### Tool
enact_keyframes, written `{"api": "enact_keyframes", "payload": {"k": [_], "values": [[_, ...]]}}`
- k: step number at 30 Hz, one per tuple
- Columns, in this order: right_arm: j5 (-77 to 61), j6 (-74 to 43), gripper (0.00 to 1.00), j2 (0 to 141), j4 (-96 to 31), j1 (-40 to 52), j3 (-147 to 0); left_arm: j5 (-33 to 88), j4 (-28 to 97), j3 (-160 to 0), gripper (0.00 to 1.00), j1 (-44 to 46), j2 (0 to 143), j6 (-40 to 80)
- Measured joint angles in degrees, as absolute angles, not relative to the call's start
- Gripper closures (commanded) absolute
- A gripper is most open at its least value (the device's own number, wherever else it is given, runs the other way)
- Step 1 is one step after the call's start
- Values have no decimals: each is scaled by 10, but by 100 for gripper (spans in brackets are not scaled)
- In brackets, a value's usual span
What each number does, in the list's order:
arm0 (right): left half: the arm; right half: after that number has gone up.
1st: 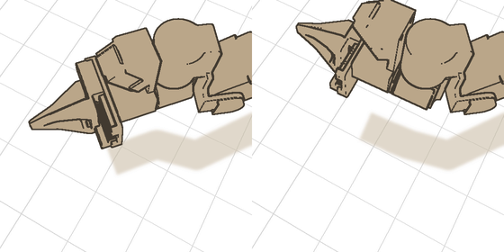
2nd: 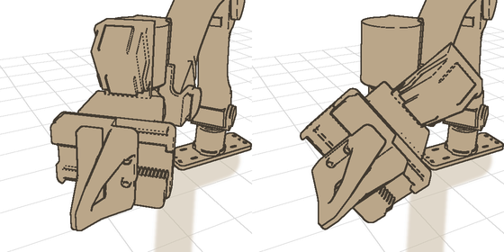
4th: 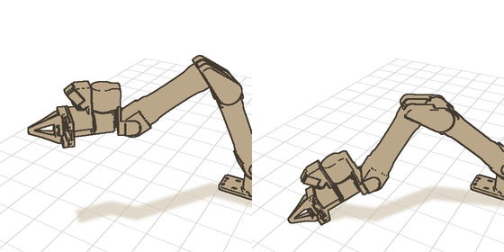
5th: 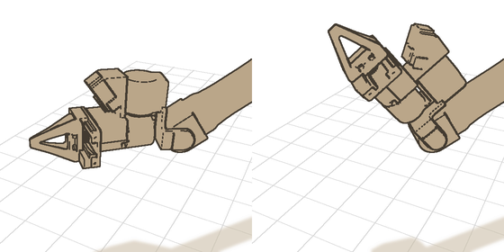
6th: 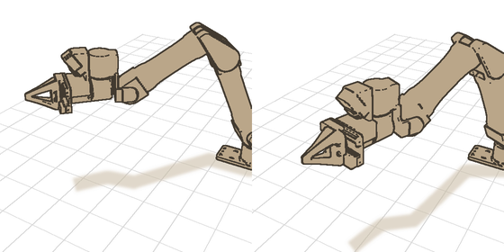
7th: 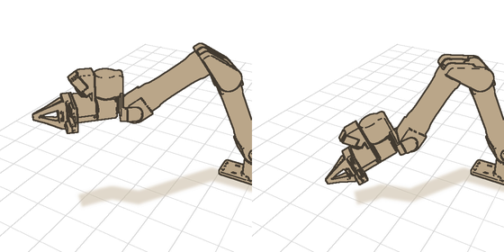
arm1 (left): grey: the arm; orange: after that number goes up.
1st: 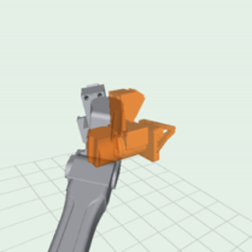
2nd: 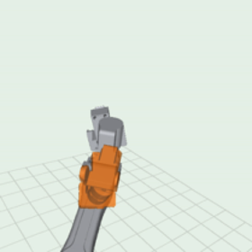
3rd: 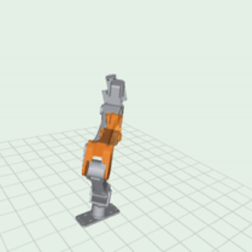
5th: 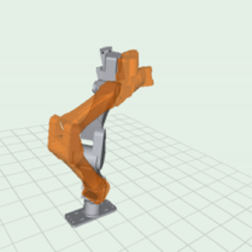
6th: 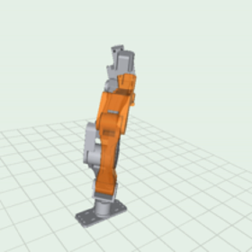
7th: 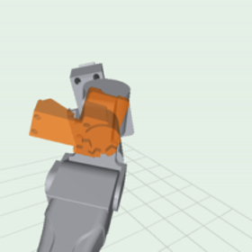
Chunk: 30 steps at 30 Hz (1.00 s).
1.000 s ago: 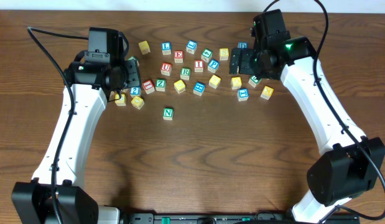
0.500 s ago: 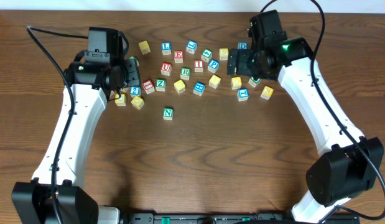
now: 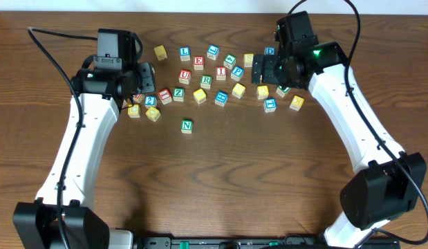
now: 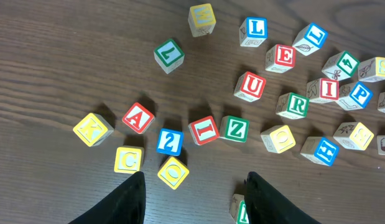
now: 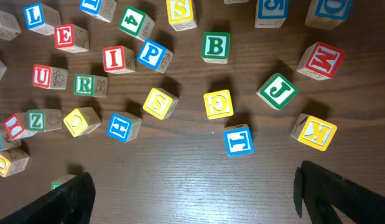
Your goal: Spell out NEURIPS
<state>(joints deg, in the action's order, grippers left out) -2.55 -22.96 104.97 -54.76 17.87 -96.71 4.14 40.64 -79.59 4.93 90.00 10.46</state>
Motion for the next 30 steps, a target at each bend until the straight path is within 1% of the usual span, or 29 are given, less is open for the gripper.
{"api": "enact_keyframes", "payload": {"k": [7,18,30], "values": [[-25,-230,1,1050,-543,180,-967,41,390,-796,50,49,900,104],[-25,-230,2,1050,-502,192,-967,41,366,-796,50,49,907,100],[-25,-230,1,1050,-500,193,-967,41,359,-796,50,49,936,100]]}}
